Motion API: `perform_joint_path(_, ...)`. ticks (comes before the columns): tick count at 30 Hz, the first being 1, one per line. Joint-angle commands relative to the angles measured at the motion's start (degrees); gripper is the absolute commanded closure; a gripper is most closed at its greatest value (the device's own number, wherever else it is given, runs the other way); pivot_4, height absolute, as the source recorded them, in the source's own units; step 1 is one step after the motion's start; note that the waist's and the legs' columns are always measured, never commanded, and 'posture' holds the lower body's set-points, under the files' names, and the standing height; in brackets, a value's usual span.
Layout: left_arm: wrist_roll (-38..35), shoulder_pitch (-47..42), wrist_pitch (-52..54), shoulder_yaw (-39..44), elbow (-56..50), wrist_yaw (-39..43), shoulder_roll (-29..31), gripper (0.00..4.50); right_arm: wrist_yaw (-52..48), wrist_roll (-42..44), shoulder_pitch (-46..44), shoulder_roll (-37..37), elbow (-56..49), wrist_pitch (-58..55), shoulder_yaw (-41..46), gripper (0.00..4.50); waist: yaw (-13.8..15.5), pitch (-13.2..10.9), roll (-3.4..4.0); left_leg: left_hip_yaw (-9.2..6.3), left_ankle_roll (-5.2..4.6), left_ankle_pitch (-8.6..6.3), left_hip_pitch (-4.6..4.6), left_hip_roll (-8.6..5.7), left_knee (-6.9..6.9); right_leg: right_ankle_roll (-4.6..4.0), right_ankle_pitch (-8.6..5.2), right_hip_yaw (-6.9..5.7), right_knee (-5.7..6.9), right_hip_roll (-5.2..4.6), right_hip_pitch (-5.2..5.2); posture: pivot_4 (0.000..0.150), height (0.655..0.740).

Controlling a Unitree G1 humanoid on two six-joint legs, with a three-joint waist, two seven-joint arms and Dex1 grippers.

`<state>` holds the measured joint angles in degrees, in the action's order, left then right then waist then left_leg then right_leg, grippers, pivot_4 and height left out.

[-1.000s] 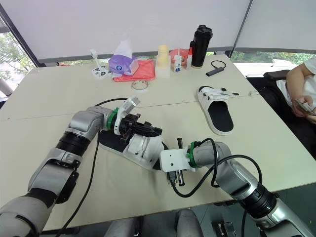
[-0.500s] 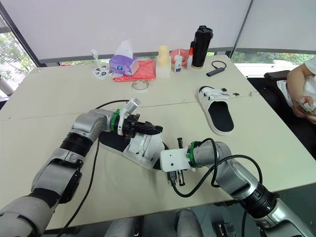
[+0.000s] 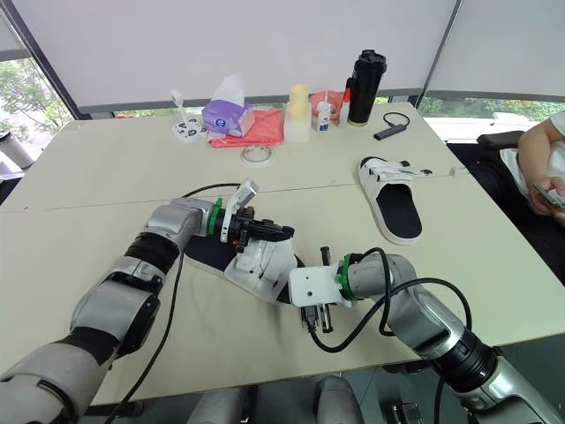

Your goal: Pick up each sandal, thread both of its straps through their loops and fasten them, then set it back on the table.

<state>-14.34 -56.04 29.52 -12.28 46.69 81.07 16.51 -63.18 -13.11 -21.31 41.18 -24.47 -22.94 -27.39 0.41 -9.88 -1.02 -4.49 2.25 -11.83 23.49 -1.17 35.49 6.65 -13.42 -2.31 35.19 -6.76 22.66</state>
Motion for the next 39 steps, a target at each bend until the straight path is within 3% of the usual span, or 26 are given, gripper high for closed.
perform_joint_path(1, 1.46, -0.48, 0.78, 0.01, 0.38, -0.2, 0.81, 4.47, -0.44, -1.42, 1.56, 0.7, 2.11, -1.49, -2.14, 4.5, 0.03, 0.0, 0.0, 0.0, 0.0, 0.0, 0.0, 0.0, 0.0, 0.0, 0.0, 0.0, 0.0, 0.0, 0.0, 0.15, 0.74)
perform_joint_path(13, 2.85, 1.03, -0.06, -0.28, -0.43, -2.35, 1.41, 4.47, -0.51, -1.34, 1.2, 0.53, 2.65, -1.01, -2.28, 4.5, 0.12, 0.0, 0.0, 0.0, 0.0, 0.0, 0.0, 0.0, -0.02, 0.0, 0.0, 0.0, 0.0, 0.0, 0.01, 0.15, 0.74)
perform_joint_path(16, 2.99, 0.99, -0.22, 0.06, 0.09, -3.09, 1.19, 3.63, -0.54, -1.33, 1.16, 0.57, 2.71, -0.98, -2.26, 4.5, 0.12, 0.0, 0.0, 0.0, 0.0, 0.0, 0.0, 0.0, -0.02, 0.0, 0.0, 0.0, 0.0, 0.0, 0.01, 0.15, 0.74)
perform_joint_path(19, 2.85, 0.41, 0.54, 0.8, 0.93, -3.69, 0.94, 2.0, -0.57, -1.35, 1.13, 0.59, 2.74, -0.98, -2.25, 4.5, 0.11, 0.0, 0.0, 0.0, 0.0, 0.0, 0.0, 0.0, -0.04, 0.01, 0.0, 0.0, -0.01, 0.0, 0.02, 0.15, 0.74)
perform_joint_path(23, 3.1, -0.19, -0.33, 1.63, 1.98, -5.2, 1.06, 0.16, -0.58, -1.37, 1.13, 0.54, 2.71, -1.07, -2.27, 4.5, 0.08, 0.0, 0.0, 0.0, 0.0, 0.0, 0.0, 0.0, -0.08, 0.01, 0.0, 0.0, -0.02, 0.0, 0.04, 0.15, 0.74)
perform_joint_path(34, 1.47, -5.39, -6.16, 7.98, 6.42, -10.88, 1.88, 0.07, -0.43, -1.34, 0.86, 0.21, 2.86, -1.12, -2.39, 4.5, 0.05, -0.03, -0.05, 0.0, 0.0, 0.0, 0.01, 0.0, -0.11, 0.02, -0.01, -0.01, -0.03, 0.0, 0.07, 0.15, 0.74)
perform_joint_path(39, -1.17, -7.09, -2.27, 9.63, 1.68, -6.99, 1.5, 0.07, -0.44, -1.34, 0.93, 0.18, 2.79, -1.18, -2.37, 4.5, -0.01, -0.03, -0.05, 0.01, 0.0, 0.0, 0.01, 0.0, -0.16, 0.04, -0.01, -0.01, -0.04, 0.0, 0.08, 0.15, 0.74)
